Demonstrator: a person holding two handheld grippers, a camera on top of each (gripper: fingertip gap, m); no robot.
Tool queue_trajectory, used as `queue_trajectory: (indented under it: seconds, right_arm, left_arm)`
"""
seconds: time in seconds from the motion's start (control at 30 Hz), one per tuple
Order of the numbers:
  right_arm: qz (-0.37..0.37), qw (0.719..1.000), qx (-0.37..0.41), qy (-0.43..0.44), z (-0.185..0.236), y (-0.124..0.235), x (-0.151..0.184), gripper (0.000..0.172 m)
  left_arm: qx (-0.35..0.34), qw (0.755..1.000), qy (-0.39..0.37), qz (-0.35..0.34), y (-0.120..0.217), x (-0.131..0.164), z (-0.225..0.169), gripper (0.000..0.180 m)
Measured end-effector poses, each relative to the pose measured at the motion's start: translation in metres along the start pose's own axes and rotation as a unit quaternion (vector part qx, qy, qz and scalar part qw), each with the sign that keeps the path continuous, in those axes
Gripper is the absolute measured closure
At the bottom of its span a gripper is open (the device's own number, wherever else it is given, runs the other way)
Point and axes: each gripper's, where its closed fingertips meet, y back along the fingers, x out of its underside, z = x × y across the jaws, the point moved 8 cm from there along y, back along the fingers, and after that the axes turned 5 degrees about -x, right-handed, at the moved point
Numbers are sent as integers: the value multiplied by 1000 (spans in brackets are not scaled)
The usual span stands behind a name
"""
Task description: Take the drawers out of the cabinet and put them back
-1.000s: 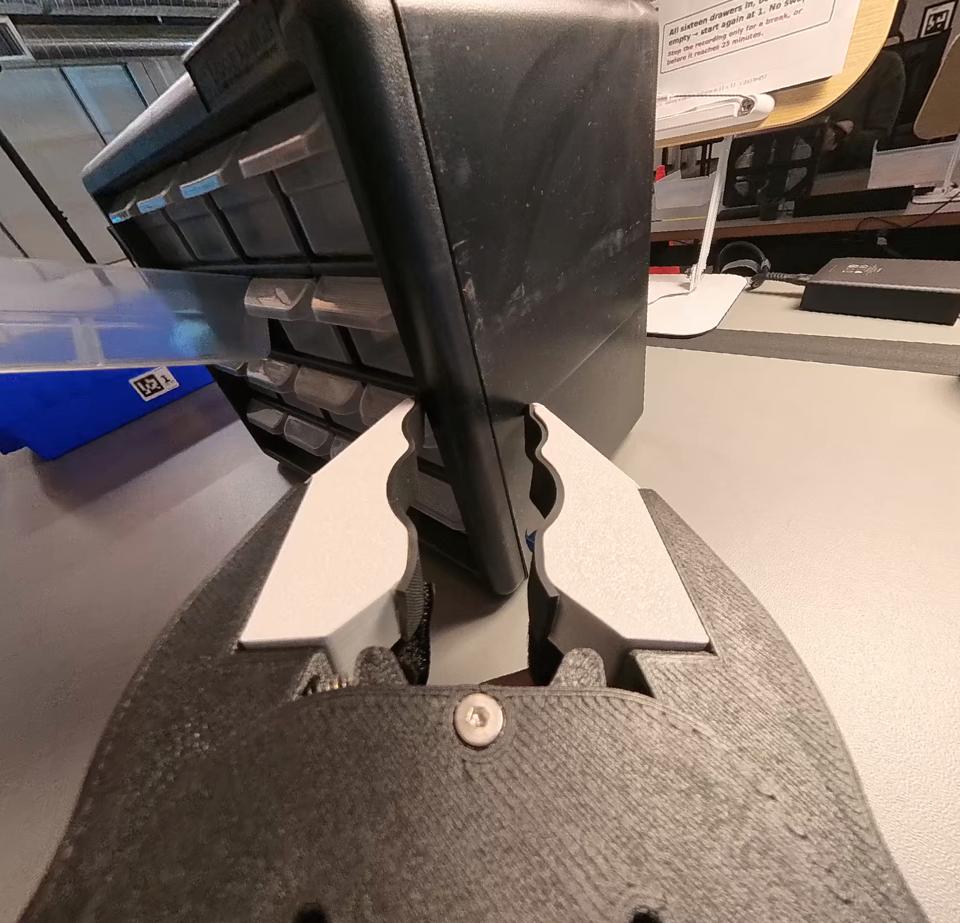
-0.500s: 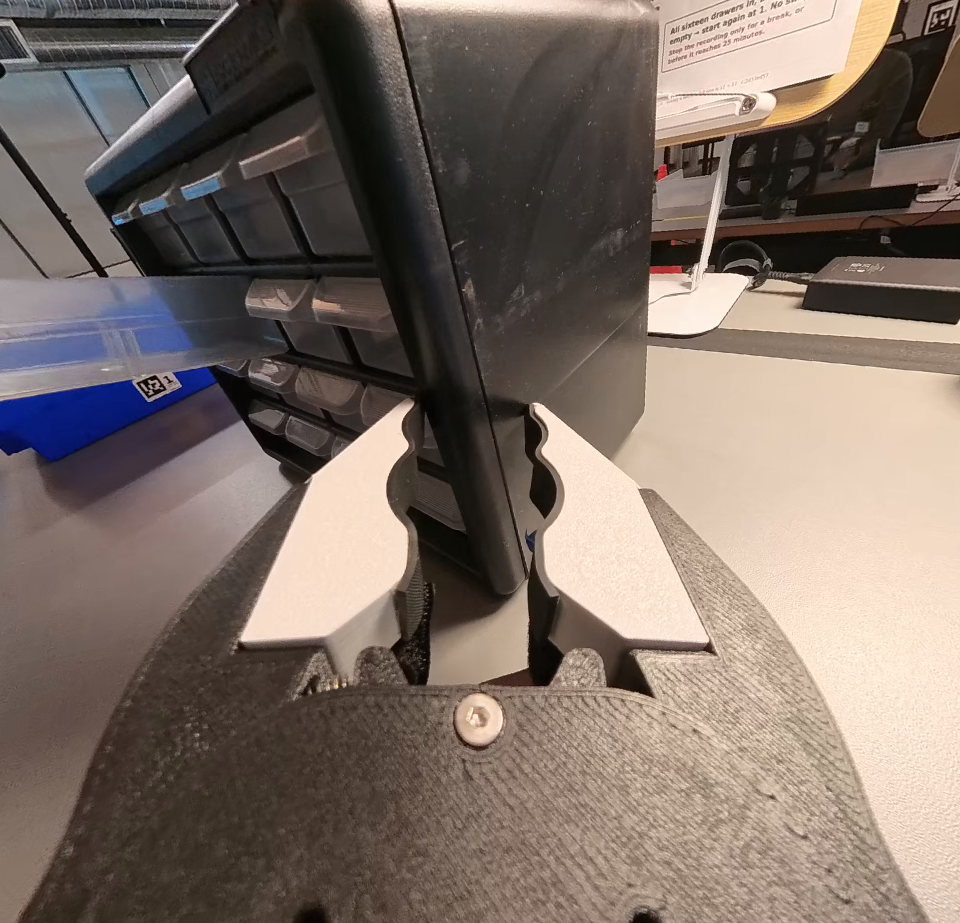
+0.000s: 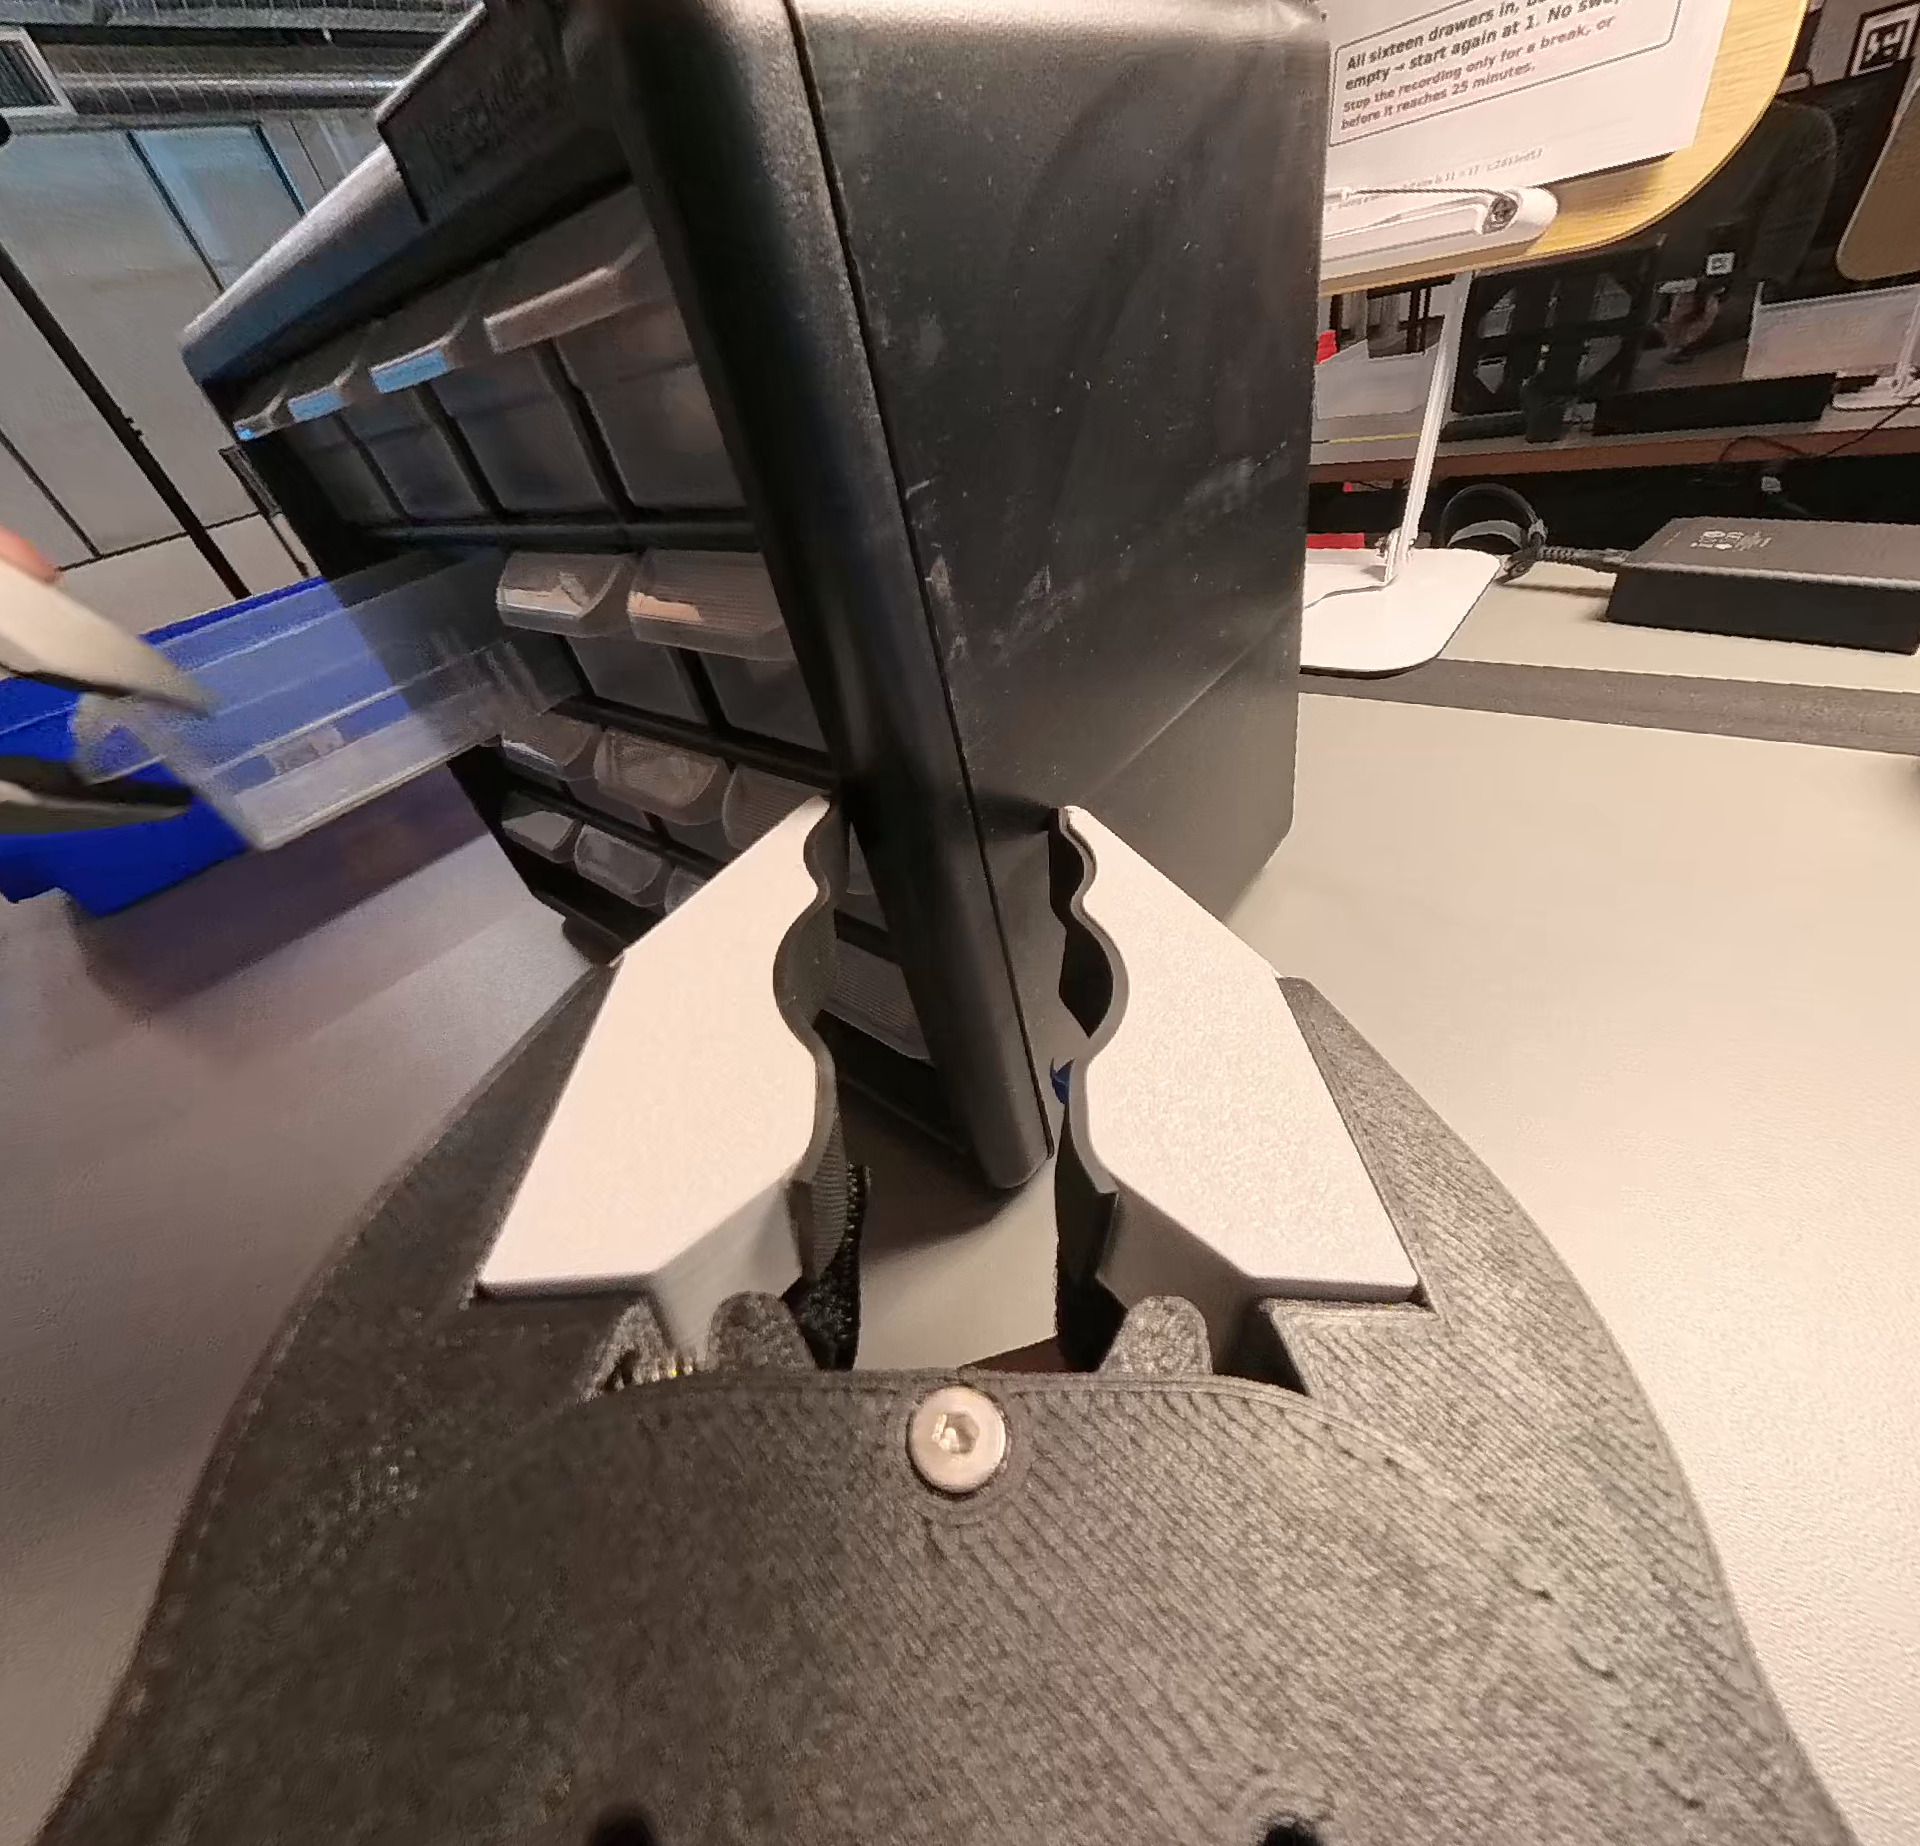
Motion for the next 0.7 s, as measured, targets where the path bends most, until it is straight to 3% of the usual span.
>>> queue_trajectory:
  seconds: [0.13,0.23,0.4,0.7]
  right_arm:
    - [0,1000,-1,-1,0,0,0,131]
    - [0,1000,-2,-2,0,0,0,131]
    - [0,1000,-2,-2,-1,0,0,131]
    - [0,1000,-1,-1,0,0,0,131]
  left_arm:
    - [-95,995,-10,4,-11,11,9,149]
    - [-120,992,18,-16,-4,13,7,144]
    - [-90,991,73,-67,14,11,-14,164]
    - [-112,987,104,-43,-16,23,-4,170]
